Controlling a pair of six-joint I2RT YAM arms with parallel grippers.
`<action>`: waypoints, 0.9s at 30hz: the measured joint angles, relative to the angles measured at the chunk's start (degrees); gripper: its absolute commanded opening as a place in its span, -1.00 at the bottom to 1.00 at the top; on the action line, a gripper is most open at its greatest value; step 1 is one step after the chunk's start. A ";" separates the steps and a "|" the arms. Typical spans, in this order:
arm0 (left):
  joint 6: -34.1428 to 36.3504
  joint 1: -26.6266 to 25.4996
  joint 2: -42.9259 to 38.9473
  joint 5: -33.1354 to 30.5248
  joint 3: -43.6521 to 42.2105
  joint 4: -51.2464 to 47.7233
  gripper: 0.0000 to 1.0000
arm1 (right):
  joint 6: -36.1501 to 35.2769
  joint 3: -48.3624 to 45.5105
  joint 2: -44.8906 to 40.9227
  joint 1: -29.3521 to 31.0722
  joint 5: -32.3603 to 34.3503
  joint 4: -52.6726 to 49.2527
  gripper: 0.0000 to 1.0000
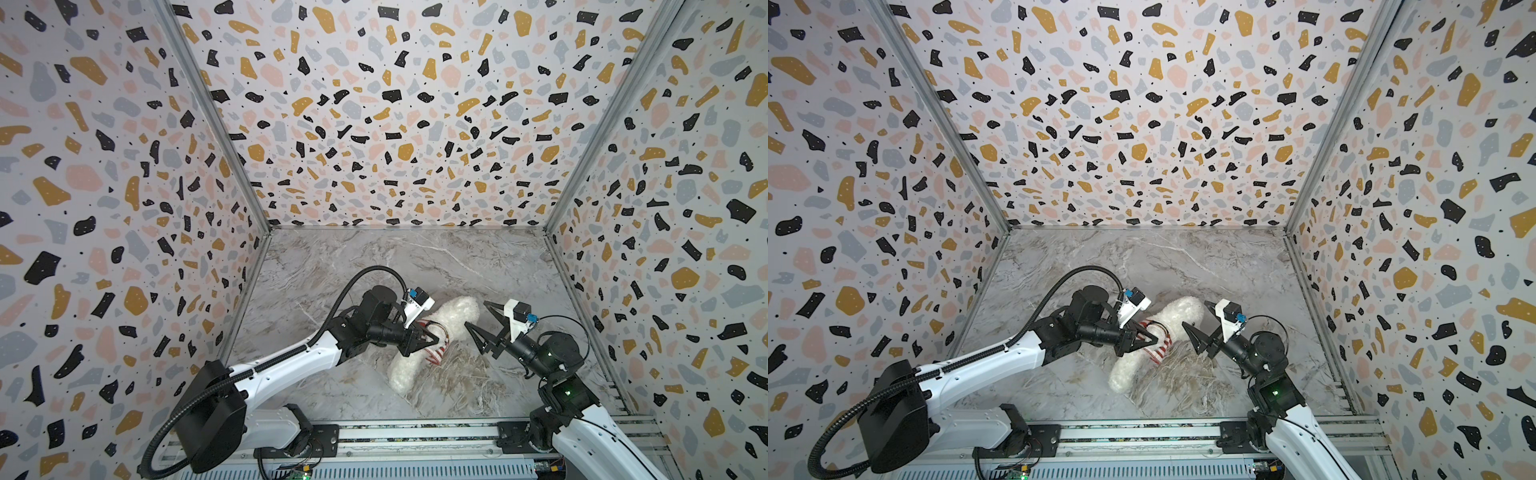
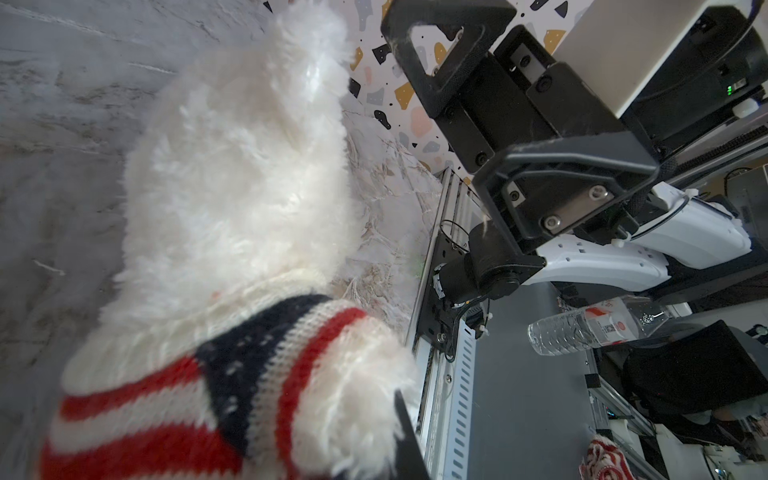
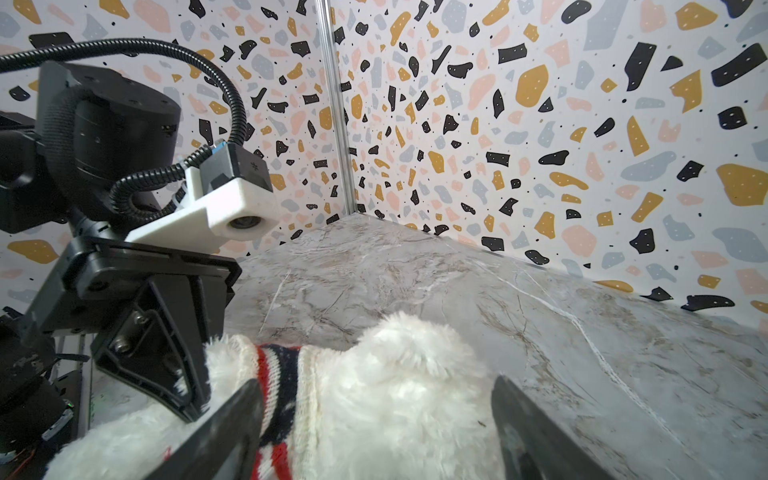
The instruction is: Dress the teddy bear
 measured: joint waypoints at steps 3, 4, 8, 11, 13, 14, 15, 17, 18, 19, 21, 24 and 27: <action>-0.11 1.46 1.49 -0.55 0.00 -0.44 -1.00 | -0.37 0.00 1.01 0.00 1.64 -0.07 0.64; -0.37 2.49 2.45 -0.70 0.00 -0.37 -1.00 | -0.39 0.00 1.66 0.00 2.32 -0.13 0.64; -1.66 5.97 7.15 -1.95 0.00 0.33 -0.98 | -0.37 0.00 4.20 0.04 5.03 -0.92 0.61; -2.03 7.80 10.08 -2.54 0.00 1.64 -0.87 | -0.11 0.00 5.90 0.11 6.60 -0.98 0.60; -2.19 9.09 11.23 -2.97 0.00 2.49 -0.76 | 0.11 0.00 6.78 0.11 7.04 -1.16 0.59; -2.38 9.81 11.61 -3.28 0.00 2.93 -0.67 | 0.31 0.00 7.04 0.11 7.17 -1.33 0.59; -2.47 10.62 11.78 -3.72 0.02 3.13 -0.60 | 0.44 0.00 7.19 0.11 7.30 -1.40 0.58; -2.69 12.57 11.85 -5.84 0.17 3.32 -0.44 | 0.76 0.00 7.32 0.13 7.39 -1.40 0.58; -2.64 13.44 11.80 -6.86 0.28 3.41 -0.40 | 0.92 0.00 7.32 0.13 7.39 -1.38 0.58; -2.71 14.16 11.74 -8.55 0.37 3.52 -0.33 | 0.98 0.00 7.32 0.15 7.39 -1.38 0.59; -2.69 15.32 11.54 -12.07 0.52 3.45 -0.19 | 1.18 0.00 7.32 0.20 7.50 -1.38 0.58; -2.67 15.67 11.13 -17.40 0.55 2.95 -0.03 | 1.42 0.00 7.32 0.22 7.52 -1.38 0.58; -2.86 15.65 10.19 -21.40 0.52 2.16 0.15 | 1.66 0.00 7.34 0.24 7.52 -1.36 0.59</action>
